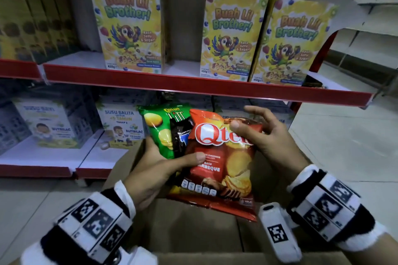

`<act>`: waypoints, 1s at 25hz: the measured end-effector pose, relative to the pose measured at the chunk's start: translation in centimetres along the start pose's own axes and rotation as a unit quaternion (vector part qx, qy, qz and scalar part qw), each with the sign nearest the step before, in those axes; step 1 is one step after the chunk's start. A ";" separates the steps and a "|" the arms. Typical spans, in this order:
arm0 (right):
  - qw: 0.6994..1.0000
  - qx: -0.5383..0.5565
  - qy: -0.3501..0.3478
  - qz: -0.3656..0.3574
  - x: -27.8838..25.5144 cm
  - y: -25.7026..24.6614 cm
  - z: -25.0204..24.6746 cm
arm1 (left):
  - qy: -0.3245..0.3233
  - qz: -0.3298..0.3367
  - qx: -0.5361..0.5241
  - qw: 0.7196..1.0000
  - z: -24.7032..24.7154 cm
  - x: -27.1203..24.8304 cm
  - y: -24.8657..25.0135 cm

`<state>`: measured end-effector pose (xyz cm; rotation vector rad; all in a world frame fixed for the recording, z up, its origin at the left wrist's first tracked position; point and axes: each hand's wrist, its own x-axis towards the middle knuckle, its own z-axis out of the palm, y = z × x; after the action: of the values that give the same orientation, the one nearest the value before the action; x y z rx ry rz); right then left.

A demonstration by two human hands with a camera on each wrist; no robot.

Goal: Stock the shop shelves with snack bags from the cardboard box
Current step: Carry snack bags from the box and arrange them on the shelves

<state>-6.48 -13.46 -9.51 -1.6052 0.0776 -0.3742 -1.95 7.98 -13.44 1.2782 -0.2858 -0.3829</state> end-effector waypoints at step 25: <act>0.987 0.081 -0.125 0.067 0.0 2.7 1.5 | 0.030 0.087 -0.067 0.993 -1.1 2.7 -0.9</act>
<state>-5.53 -12.26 -12.24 -1.4648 -0.0357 -0.0713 0.85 7.54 -14.59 1.1221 -0.3137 -0.2101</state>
